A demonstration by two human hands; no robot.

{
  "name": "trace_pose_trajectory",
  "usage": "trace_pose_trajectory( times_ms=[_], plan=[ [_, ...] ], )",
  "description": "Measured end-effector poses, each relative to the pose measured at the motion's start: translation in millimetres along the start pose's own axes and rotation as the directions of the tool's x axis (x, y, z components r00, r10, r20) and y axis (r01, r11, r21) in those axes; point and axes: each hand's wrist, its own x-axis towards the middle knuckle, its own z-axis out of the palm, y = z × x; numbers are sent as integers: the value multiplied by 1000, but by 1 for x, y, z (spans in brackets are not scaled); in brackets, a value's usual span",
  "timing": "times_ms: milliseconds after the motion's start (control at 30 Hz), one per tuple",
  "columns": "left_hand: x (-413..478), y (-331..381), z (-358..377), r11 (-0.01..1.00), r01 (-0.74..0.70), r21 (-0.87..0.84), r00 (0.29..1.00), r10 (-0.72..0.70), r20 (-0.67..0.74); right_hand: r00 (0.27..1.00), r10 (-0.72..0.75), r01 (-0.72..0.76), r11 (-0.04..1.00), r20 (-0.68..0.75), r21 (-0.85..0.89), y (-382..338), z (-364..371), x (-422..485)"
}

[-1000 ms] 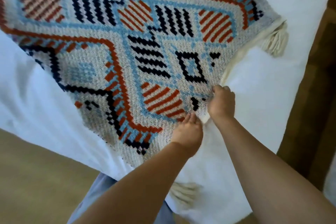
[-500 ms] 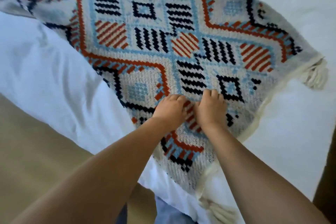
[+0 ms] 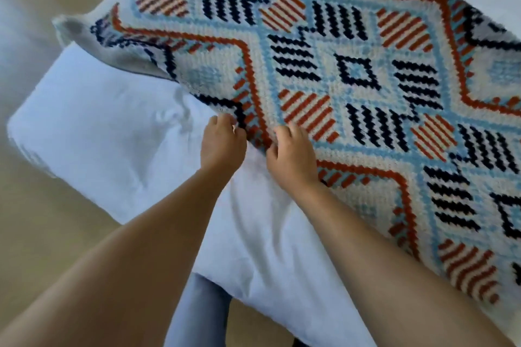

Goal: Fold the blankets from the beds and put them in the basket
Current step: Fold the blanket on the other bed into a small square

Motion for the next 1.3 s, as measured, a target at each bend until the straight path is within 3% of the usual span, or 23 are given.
trace_pose_trajectory(
  times_ms=[133, 233, 300, 433, 567, 667, 800, 933, 1033, 1133, 1233, 1300],
  plan=[
    [63, -38, -37, 940, 282, -192, 956, -292, -28, 976, -58, 55, 998, 208, 22, -52, 32, 38],
    [108, -48, -53, 808, 410, -422, 894, -447, 14, 955, -35, 61, 995, 295, -81, -68, 48, 56],
    [134, -45, -57, 680, 440, -587, 870, -484, 92, 972, 19, 8, 993, 234, -115, -73, 52, 65],
    [158, -28, -56, 408, 567, -716, 785, -531, 319, 991, 95, -73, 976, 97, -203, -79, 51, 79],
    [162, -23, -58, 187, 609, -771, 757, -426, 495, 990, 139, -127, 949, 21, -287, -84, 54, 91],
    [163, -28, -58, 132, 606, -784, 774, -323, 544, 984, 177, -167, 931, 2, -324, -87, 59, 98],
    [168, -28, -60, 166, 646, -745, 758, -252, 601, 985, 171, -162, 928, -4, -334, -91, 65, 101],
    [167, -23, -69, 58, 657, -752, 750, -152, 644, 994, 110, -106, 958, 0, -268, -96, 66, 104],
    [159, -26, -73, 48, 666, -744, 744, -115, 659, 997, 79, -79, 960, -10, -268, -103, 68, 106],
    [151, -32, -80, 105, 658, -746, 751, -163, 639, 996, 75, -87, 958, -52, -272, -109, 71, 107],
    [134, -50, -85, 40, 639, -769, 748, -270, 607, 998, 50, -61, 952, -42, -300, -118, 72, 107],
    [117, -71, -89, -36, 597, -802, 732, -386, 562, 997, 13, 13, 938, 73, -346, -128, 75, 104]
  ],
)
